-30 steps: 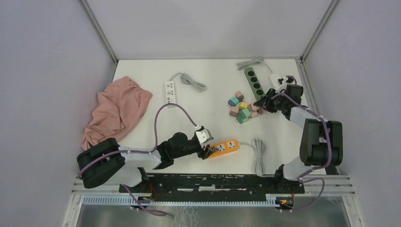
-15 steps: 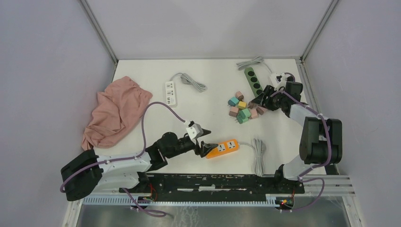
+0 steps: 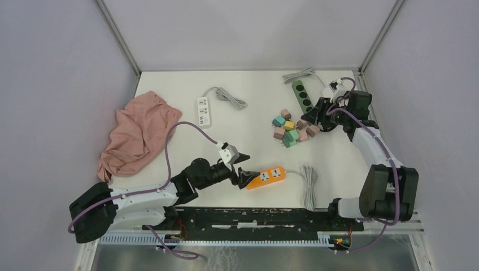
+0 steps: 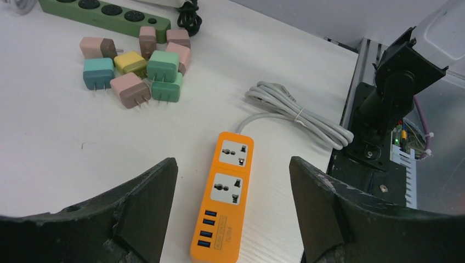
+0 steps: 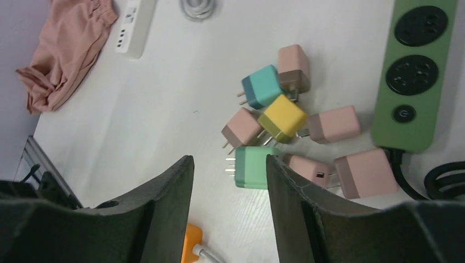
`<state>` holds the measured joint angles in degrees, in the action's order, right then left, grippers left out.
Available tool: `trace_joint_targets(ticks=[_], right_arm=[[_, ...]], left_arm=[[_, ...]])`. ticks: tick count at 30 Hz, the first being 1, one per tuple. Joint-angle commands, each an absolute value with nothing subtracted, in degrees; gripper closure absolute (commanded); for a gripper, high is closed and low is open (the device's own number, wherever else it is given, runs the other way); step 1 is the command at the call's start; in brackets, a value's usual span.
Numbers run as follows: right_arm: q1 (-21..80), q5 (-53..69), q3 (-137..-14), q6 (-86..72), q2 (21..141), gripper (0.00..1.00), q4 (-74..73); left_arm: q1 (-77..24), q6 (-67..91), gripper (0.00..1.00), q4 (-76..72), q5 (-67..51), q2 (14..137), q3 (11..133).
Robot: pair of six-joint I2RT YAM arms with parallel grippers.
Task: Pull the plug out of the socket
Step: Place the plug at the center of the board, then move the socket to the center of the board.
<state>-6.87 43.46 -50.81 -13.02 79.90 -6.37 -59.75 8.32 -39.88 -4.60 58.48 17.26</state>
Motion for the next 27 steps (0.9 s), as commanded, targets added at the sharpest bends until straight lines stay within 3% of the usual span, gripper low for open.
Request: trace_joint_targets(ticks=[1,9,27], right_arm=[[-6.94,53.38,-54.82,-3.45,75.6,0.43,-12.65],[-6.97,62.29,-57.12,9.77,70.82,0.44,-23.83],[-9.21,65.96,-56.6,13.66,66.18,0.42,-26.8]], left_arm=[[-59.68,11.58,0.18,-39.02,-4.47,59.06,18.92],[-59.71,13.34,0.18,-31.74,-4.92,62.18,24.77],[-59.59,21.26,0.15,-11.12,-3.73,81.08,43.57]])
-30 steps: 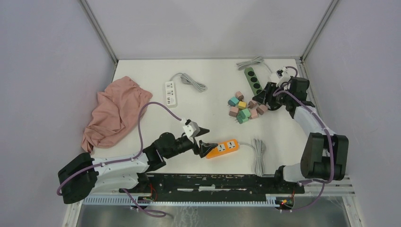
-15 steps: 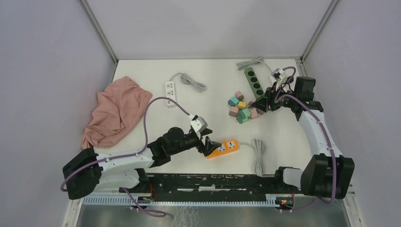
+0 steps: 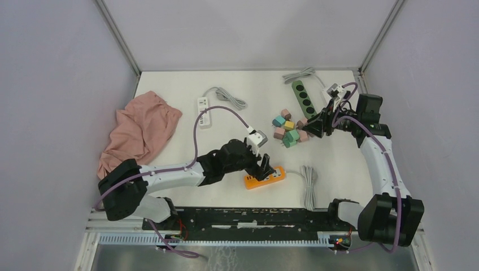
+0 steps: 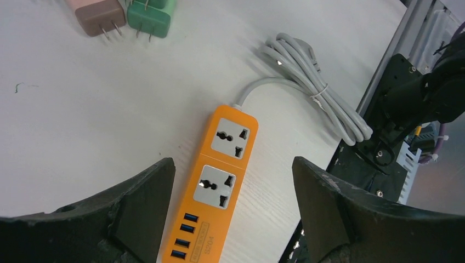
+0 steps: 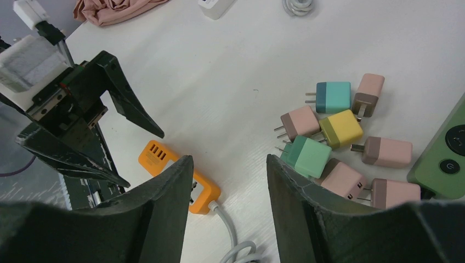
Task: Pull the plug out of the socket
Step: Move the socket to the center of the board.
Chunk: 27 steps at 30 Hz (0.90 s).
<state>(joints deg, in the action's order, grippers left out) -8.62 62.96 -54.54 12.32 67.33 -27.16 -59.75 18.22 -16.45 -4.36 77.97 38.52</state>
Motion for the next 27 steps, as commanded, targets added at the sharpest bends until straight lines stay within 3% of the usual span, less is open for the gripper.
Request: trace_joint_targets(ticks=[1,11,20,27], right_arm=[[-9.27,66.08,-56.61,13.65,66.3,0.42,-26.81],[-10.02,66.36,-56.51,13.62,66.89,0.42,-26.9],[-10.56,66.67,-56.39,13.54,67.16,0.42,-26.89],[-10.68,66.96,-56.36,13.47,67.32,0.42,-26.89]], left_arm=[[-59.71,21.15,0.15,-9.62,-3.08,82.02,44.98],[-64.97,15.2,0.15,11.12,10.76,93.83,58.16],[-65.31,10.96,0.16,13.5,6.19,98.87,61.75],[-65.3,10.77,0.26,15.3,5.32,103.06,63.57]])
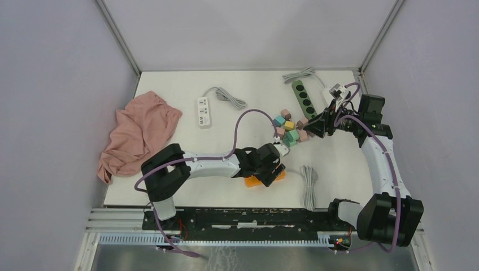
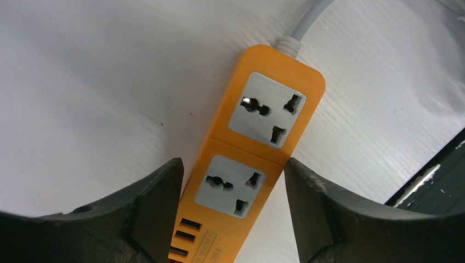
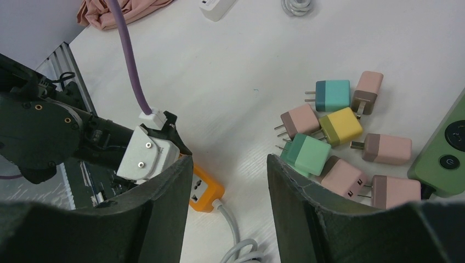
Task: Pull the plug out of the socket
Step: Move the socket to the center of the board.
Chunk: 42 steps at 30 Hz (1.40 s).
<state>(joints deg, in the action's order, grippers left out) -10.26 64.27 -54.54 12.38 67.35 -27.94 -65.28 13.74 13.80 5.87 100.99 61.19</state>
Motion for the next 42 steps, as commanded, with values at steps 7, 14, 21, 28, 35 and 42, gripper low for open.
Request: trace_joint_targets(ticks=[7,14,21,28,35,42], right_arm=[[-10.78,67.14,-56.39,13.45,67.33,0.42,-26.98],[-10.88,67.27,-56.34,13.51,67.33,0.42,-26.98],[-11.02,67.51,-56.27,13.62,67.4,0.42,-27.03],[-11.15,67.74,-56.36,13.54,67.35,0.42,-27.07],[-11.17,67.9,-56.38,13.54,67.38,0.42,-27.07],[-11.17,68.0,-56.25,13.47,67.35,0.42,-26.98]], left_arm=[[-65.24,10.7,0.32,15.81,5.37,103.54,63.85],[-65.3,10.55,0.6,16.09,6.7,102.78,62.8],[-65.34,11.28,0.93,16.11,10.65,97.23,58.26],[-64.2,15.26,0.97,15.12,17.08,84.24,49.07],[-55.51,24.55,0.97,13.58,17.81,74.57,40.18],[-41.88,32.35,0.97,8.33,22.39,69.18,33.84]])
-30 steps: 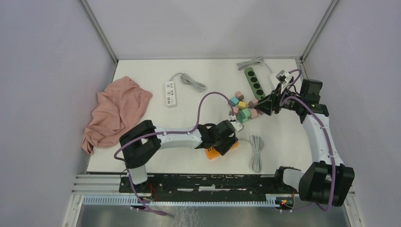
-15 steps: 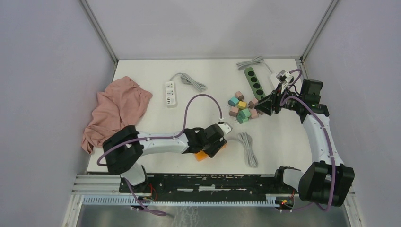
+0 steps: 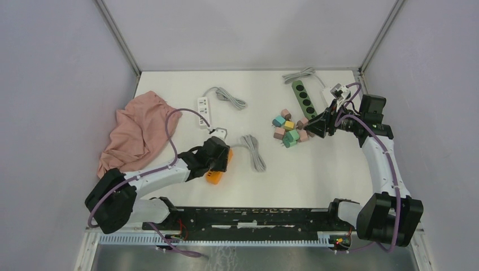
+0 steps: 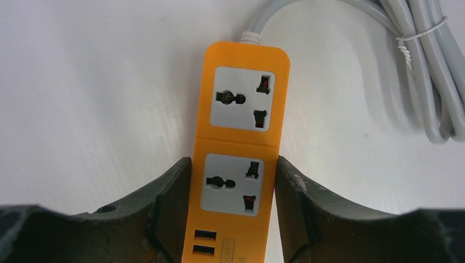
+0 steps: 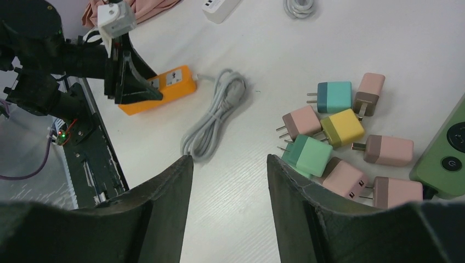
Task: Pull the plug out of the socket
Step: Move the socket to the center of the board.
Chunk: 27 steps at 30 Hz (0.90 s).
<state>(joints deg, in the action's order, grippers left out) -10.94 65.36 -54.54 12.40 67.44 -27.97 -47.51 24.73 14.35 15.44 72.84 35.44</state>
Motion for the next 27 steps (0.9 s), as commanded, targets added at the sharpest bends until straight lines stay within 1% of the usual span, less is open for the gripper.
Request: trace_joint_targets(ticks=[1,3,6,8,11,14,17,20,21,22,25,27], right_arm=[[-11.16,68.0,-56.26,13.46,67.37,0.42,-26.96],[-11.21,68.02,-56.26,13.48,67.33,0.42,-26.98],[-11.28,68.01,-56.26,13.53,67.37,0.42,-26.98],[-11.25,68.02,-56.31,13.54,67.29,0.42,-26.98],[-11.34,67.99,-56.16,13.54,67.21,0.42,-27.04],[-11.44,68.11,-56.17,13.58,67.08,0.42,-27.07],[-11.51,68.08,-56.17,13.67,67.06,0.42,-27.06],[-11.51,68.05,-56.25,13.85,67.07,0.42,-27.23],[-11.52,67.99,-56.25,13.99,67.05,0.42,-27.43],[-11.54,67.86,-56.32,14.2,66.99,0.42,-27.61],[-11.59,67.48,-56.55,14.86,66.99,0.42,-28.21],[-11.68,67.12,-56.79,15.66,66.9,0.42,-28.99]], left_arm=[[-41.13,33.07,0.97,7.78,24.58,69.14,33.88],[-39.85,33.6,0.97,5.88,28.3,69.8,34.06],[-37.79,32.33,0.97,2.53,28.6,73.31,35.46],[-36.4,32.2,0.94,2.26,28.94,77.15,37.49],[-35.19,32.6,0.77,4.44,30.69,83.62,41.29],[-34.49,33.24,0.6,6.41,31.06,86.66,44.07],[-34.42,34.11,0.37,8.21,30.51,86.33,45.53],[-34.36,35.2,0.18,10.6,30.38,83.95,45.78],[-34.37,35.5,0.13,11.43,30.27,82.77,45.71],[-34.37,35.62,0.11,12.12,29.95,81.32,45.52],[-34.36,34.61,0.08,12.45,26.62,75.76,44.27],[-34.32,32.74,0.07,11.43,22.2,71.03,42.79]])
